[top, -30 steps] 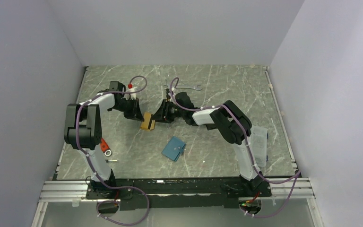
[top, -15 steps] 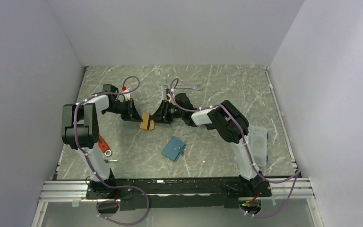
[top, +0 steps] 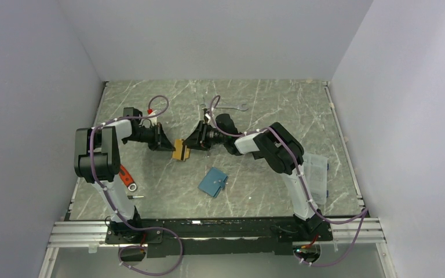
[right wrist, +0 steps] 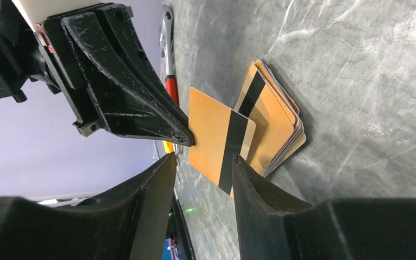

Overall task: Put the credit cards into the card holder
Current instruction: Pick up the credit card from the center of the board.

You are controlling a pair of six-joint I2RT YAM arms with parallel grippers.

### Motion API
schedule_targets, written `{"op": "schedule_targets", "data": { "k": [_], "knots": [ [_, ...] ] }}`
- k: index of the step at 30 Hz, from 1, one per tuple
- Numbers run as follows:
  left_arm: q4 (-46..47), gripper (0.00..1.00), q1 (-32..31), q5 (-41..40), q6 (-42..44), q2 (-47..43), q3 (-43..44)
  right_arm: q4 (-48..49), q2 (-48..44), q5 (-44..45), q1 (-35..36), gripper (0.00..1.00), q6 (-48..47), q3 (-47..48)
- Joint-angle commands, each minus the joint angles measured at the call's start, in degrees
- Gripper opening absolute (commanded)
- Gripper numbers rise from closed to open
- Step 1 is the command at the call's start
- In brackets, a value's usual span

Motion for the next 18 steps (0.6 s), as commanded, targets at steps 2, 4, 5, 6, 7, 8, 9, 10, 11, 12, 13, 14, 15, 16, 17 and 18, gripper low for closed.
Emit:
{"op": "schedule_targets", "data": {
  "k": [2,4,5,6,7,8,9,10,11,12,13,14,15,16,17,18],
  "knots": [
    [4.2,0.0,0.4,4.3,-1.8,-0.3,-0.9,3.7,0.9,-1.5,-0.2,0.46,1.1,0.1],
    [5.0,0.0,0.6,5.2,-1.7,-0.5,-1.2,3.8,0.5,-1.3,-0.2,0.47,0.8,-0.8],
    [5.2,0.0,0.7,5.6,-1.5,-0.6,-1.3,3.8,0.3,-1.2,-0.3,0.48,0.6,-1.2],
    [5.4,0.0,0.9,6.2,-1.3,-0.6,-1.4,3.8,0.2,-1.2,-0.5,0.48,0.6,-1.5],
    [5.4,0.0,1.0,6.6,-1.1,-0.5,-1.3,3.9,0.1,-1.3,-0.5,0.48,0.5,-1.7],
    [5.3,0.0,1.1,7.2,-0.9,-0.4,-1.3,4.0,0.0,-1.3,-0.6,0.49,0.5,-2.0],
    [5.0,0.0,1.2,7.7,-0.5,-0.3,-1.1,4.2,-0.2,-1.3,-0.7,0.49,0.4,-2.2],
    [4.7,0.0,1.3,8.2,-0.4,-0.4,-1.0,4.2,-0.4,-1.3,-0.9,0.5,0.1,-2.6],
    [4.6,0.0,1.5,8.8,-0.4,-0.6,-1.1,3.9,-0.6,-1.2,-1.1,0.51,-0.3,-2.8],
    [4.4,0.0,1.5,9.4,-0.4,-0.9,-1.2,3.9,-0.8,-1.2,-1.2,0.52,-0.5,-3.0],
    [4.3,0.0,1.6,10.2,1.4,-1.1,-1.2,4.0,-0.9,-1.3,-1.4,0.53,-0.6,-3.3],
    [4.1,0.0,1.6,11.1,1.8,-1.3,-1.1,4.5,-0.9,-1.5,-1.5,0.53,-0.5,-3.4],
    [4.2,0.0,1.6,12.2,1.9,-1.4,-1.2,5.0,-0.9,-1.7,-1.6,0.54,-0.3,-3.4],
    [4.1,0.0,1.6,13.0,1.9,-1.5,-1.2,5.8,-0.8,-1.8,-1.6,0.54,0.1,-3.5],
    [4.2,0.0,1.5,13.7,1.9,-1.4,-1.2,6.5,-0.7,-1.9,-1.6,0.54,0.4,-3.3],
    [4.2,0.0,1.5,14.4,2.0,-1.2,-1.2,7.3,-0.7,-2.4,-1.6,0.54,0.6,-3.2]
  ]
}}
